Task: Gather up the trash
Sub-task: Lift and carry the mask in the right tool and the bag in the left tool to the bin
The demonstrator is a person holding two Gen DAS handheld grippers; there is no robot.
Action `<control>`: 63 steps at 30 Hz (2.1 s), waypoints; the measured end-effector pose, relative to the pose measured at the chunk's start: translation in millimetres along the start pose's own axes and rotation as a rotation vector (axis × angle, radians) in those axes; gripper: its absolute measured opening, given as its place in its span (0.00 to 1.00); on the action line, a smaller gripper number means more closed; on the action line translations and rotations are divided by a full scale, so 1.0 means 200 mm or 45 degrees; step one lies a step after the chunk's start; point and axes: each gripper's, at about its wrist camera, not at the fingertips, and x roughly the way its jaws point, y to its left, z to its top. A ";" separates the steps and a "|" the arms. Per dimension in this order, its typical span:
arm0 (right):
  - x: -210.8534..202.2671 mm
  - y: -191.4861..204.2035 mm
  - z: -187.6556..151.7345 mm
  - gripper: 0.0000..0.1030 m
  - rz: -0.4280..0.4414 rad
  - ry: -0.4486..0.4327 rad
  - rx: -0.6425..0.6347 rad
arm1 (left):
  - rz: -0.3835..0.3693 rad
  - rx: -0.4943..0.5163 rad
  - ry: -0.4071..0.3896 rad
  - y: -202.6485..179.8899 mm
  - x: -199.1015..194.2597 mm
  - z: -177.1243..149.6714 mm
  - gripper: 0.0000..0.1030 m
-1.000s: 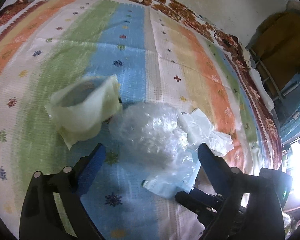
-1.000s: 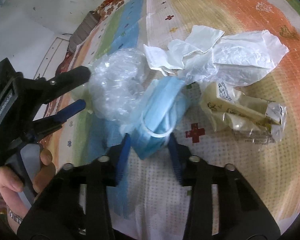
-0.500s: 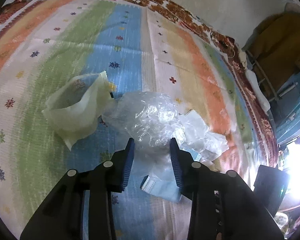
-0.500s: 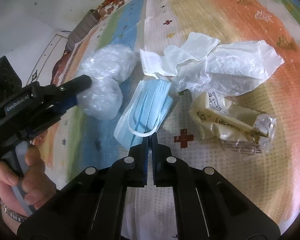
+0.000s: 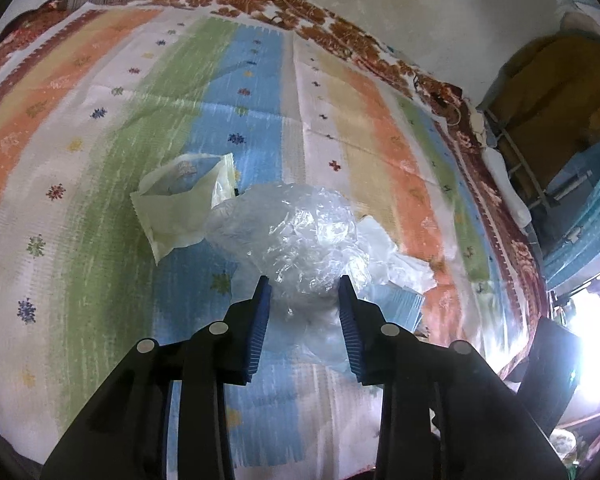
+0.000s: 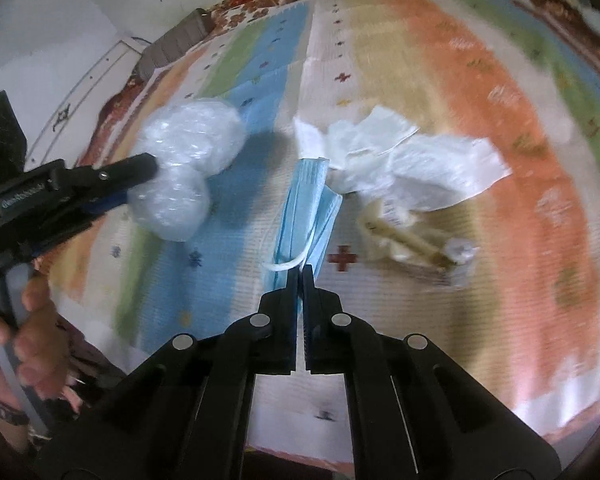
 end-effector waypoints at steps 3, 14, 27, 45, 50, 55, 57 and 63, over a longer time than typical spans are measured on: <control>-0.06 0.00 -0.02 0.01 -0.011 -0.008 -0.033 | -0.002 0.020 -0.013 -0.04 -0.06 -0.02 0.32; -0.31 0.08 -0.10 0.01 -0.035 -0.063 -0.172 | -0.037 0.067 -0.063 -0.16 -0.28 -0.11 0.31; -0.53 0.14 -0.20 0.01 -0.125 -0.143 -0.301 | -0.035 0.133 -0.144 -0.31 -0.51 -0.24 0.31; -0.91 0.17 -0.42 0.01 -0.090 -0.259 -0.351 | -0.107 0.173 -0.264 -0.40 -0.83 -0.44 0.31; -0.98 0.17 -0.48 0.01 -0.092 -0.279 -0.367 | -0.079 0.205 -0.267 -0.43 -0.89 -0.52 0.31; -1.04 0.16 -0.55 0.01 -0.053 -0.287 -0.358 | -0.100 0.222 -0.265 -0.46 -0.94 -0.63 0.31; -1.06 0.17 -0.58 0.01 -0.051 -0.290 -0.368 | -0.098 0.235 -0.292 -0.48 -0.97 -0.68 0.31; -1.10 0.20 -0.69 0.01 -0.055 -0.306 -0.413 | -0.095 0.231 -0.371 -0.49 -1.07 -0.82 0.31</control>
